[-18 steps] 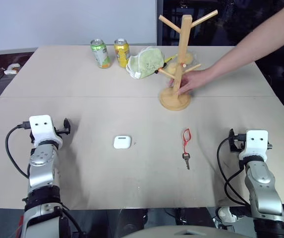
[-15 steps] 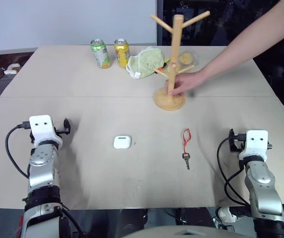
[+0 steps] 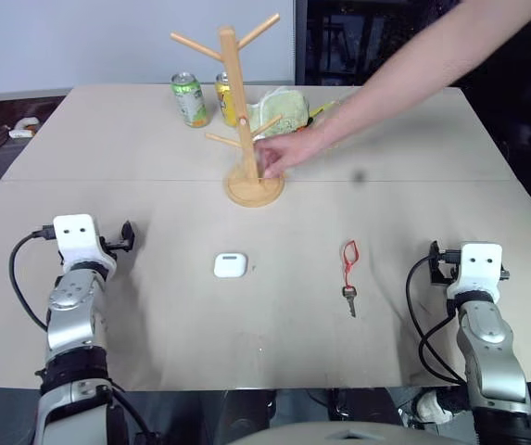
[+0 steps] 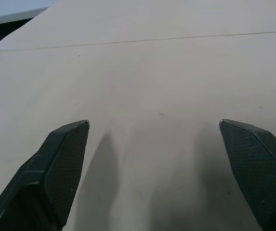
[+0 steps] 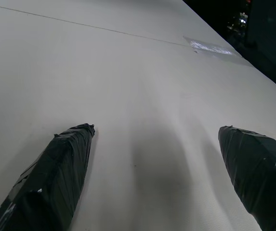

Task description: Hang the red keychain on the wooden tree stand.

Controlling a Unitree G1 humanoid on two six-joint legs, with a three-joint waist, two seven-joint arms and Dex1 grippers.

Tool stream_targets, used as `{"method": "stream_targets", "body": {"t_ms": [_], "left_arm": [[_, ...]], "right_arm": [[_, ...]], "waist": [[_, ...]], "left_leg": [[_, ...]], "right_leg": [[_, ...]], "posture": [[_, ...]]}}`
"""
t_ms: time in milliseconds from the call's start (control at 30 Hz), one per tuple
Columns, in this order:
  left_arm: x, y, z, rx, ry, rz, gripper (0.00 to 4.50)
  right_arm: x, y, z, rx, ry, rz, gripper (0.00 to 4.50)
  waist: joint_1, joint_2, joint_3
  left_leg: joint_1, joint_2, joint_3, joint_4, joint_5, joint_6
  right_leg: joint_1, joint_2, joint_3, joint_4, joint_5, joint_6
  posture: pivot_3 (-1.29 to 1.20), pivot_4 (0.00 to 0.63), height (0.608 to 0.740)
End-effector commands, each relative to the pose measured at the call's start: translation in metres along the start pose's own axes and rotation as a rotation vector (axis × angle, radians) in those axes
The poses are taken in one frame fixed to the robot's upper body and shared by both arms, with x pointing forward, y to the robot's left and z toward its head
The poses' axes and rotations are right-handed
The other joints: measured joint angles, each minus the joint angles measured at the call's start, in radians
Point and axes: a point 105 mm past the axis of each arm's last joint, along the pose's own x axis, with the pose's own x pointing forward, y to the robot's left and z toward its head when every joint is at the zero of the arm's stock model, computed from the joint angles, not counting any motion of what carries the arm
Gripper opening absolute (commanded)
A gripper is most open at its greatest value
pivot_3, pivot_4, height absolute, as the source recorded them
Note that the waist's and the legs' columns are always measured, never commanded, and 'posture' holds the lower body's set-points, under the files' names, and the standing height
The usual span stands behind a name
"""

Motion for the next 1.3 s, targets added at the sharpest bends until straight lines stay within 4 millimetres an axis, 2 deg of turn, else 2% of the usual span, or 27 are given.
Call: {"method": "stream_targets", "body": {"t_ms": [33, 300, 433, 600, 767, 867, 1000, 1200, 1300], "left_arm": [[-0.002, 0.005, 0.001, 0.012, 0.006, -0.019, 4.5], [-0.008, -0.002, 0.011, 0.061, -0.005, -0.153, 4.5], [-0.013, -0.017, 0.032, 0.068, -0.024, -0.328, 4.5], [-0.034, -0.059, 0.062, 0.133, -0.038, -0.671, 4.5], [-0.07, -0.096, 0.077, 0.261, 0.004, -1.065, 4.5], [-0.086, -0.106, 0.078, 0.339, 0.038, -1.237, 4.5], [-0.099, -0.113, 0.072, 0.48, 0.061, -1.414, 4.5], [-0.092, -0.124, 0.055, 0.596, 0.04, -1.502, 4.5], [-0.078, -0.138, 0.049, 0.587, 0.001, -1.487, 4.5]], "right_arm": [[0.0, -0.007, 0.002, 0.003, -0.009, -0.028, 4.44], [0.003, -0.007, 0.007, 0.003, -0.022, -0.025, 4.44], [0.009, 0.002, 0.028, -0.01, -0.078, 0.073, 4.44], [0.003, 0.035, 0.057, 0.001, -0.146, 0.403, 4.44], [-0.023, 0.064, 0.085, 0.023, -0.197, 0.817, 4.44], [-0.042, 0.074, 0.095, 0.032, -0.195, 1.035, 4.44], [-0.071, 0.078, 0.097, -0.042, -0.16, 1.292, 4.44], [-0.088, 0.084, 0.099, -0.115, -0.174, 1.439, 4.44], [-0.093, 0.092, 0.105, -0.145, -0.203, 1.47, 4.44]], "waist": [[0.0, 0.0, 0.0], [-0.001, -0.001, 0.0], [-0.002, -0.002, 0.003], [-0.003, -0.006, 0.007], [-0.003, -0.006, 0.008], [-0.004, -0.006, 0.011], [0.006, -0.005, 0.012], [0.022, -0.006, 0.013], [0.027, -0.007, 0.014]], "left_leg": [[0.0, 0.0, 0.0, 0.0, 0.0, 0.0], [0.0, 0.001, 0.0, 0.0, 0.0, 0.0], [0.0, 0.002, 0.0, 0.0, 0.0, 0.0], [-0.001, 0.003, -0.001, 0.0, 0.0, 0.0], [-0.002, 0.002, 0.0, -0.001, 0.0, 0.0], [-0.002, 0.002, 0.0, 0.0, 0.0, 0.0], [-0.002, 0.002, -0.001, 0.0, 0.0, 0.0], [-0.003, 0.002, -0.001, 0.0, 0.0, -0.001], [-0.004, 0.001, -0.001, 0.002, 0.0, 0.0]], "right_leg": [[0.0, 0.0, 0.0, 0.0, 0.0, 0.0], [0.0, 0.0, 0.0, 0.0, 0.0, 0.0], [0.0, 0.0, 0.0, 0.0, 0.0, 0.0], [-0.001, -0.001, -0.001, 0.0, 0.0, -0.001], [-0.001, 0.0, -0.001, -0.002, 0.001, -0.002], [-0.001, 0.0, -0.001, -0.003, 0.0, -0.001], [-0.001, 0.0, -0.001, -0.003, 0.0, -0.001], [-0.001, 0.0, -0.001, -0.003, 0.0, -0.001], [-0.001, 0.0, -0.002, -0.003, 0.0, -0.001]], "posture": [[0.0, 0.15, 0.74], [0.0, 0.15, 0.74], [0.0, 0.15, 0.74], [0.0, 0.15, 0.74], [0.0, 0.15, 0.74], [0.0, 0.15, 0.74], [0.0, 0.15, 0.74], [0.0, 0.15, 0.74], [0.0, 0.15, 0.74]]}}
